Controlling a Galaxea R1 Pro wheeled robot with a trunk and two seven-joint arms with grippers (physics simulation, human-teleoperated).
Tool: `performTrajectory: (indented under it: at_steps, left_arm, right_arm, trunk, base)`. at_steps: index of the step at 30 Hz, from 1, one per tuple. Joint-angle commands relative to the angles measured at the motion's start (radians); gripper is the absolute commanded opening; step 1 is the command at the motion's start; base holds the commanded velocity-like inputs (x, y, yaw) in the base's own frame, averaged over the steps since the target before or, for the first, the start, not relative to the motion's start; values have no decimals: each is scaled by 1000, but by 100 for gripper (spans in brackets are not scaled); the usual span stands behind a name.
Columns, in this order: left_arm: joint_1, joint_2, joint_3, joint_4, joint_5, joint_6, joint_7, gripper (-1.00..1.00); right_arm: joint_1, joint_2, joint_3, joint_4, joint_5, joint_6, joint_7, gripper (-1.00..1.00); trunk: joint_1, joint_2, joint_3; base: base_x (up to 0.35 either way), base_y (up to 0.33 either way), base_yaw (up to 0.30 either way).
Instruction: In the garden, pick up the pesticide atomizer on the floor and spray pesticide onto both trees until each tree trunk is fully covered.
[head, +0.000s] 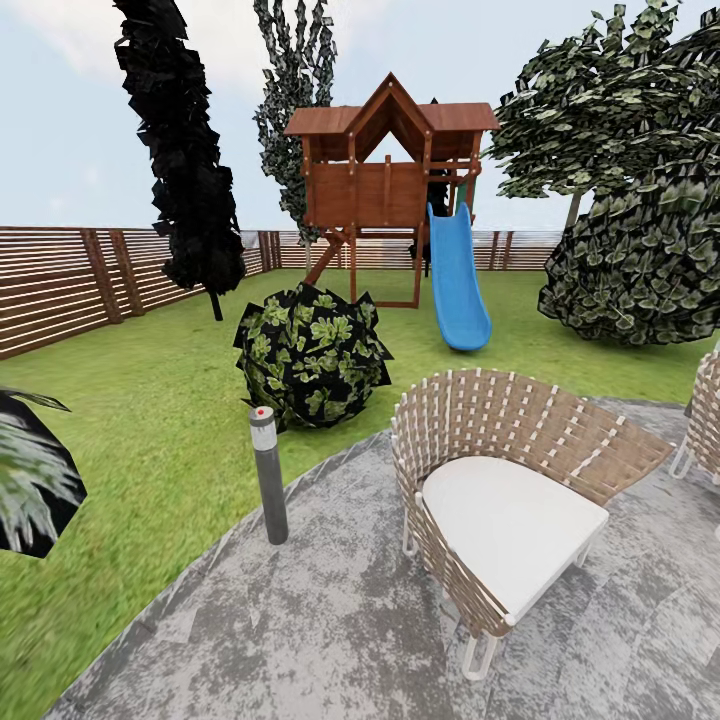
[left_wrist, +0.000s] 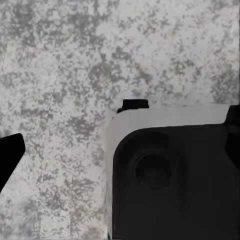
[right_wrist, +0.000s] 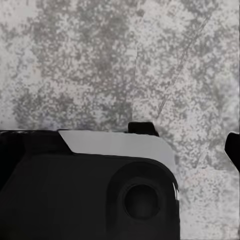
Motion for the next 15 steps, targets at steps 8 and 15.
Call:
performTrajectory:
  at_steps: [8,15]
  left_arm:
    - [-123,11,-2,-52,0,-30,0,100]
    - [-222,13,-1,-84,3,-38,-17,100]
  right_arm:
    - [1,-68,-1,-296,-2,-25,-1,100]
    - [-18,-67,7,-441,6,-25,10,100]
  trunk:
    - [0,0,0]
    - [0,0,0]
  base:
    - [0,0,0]
    - [0,0,0]
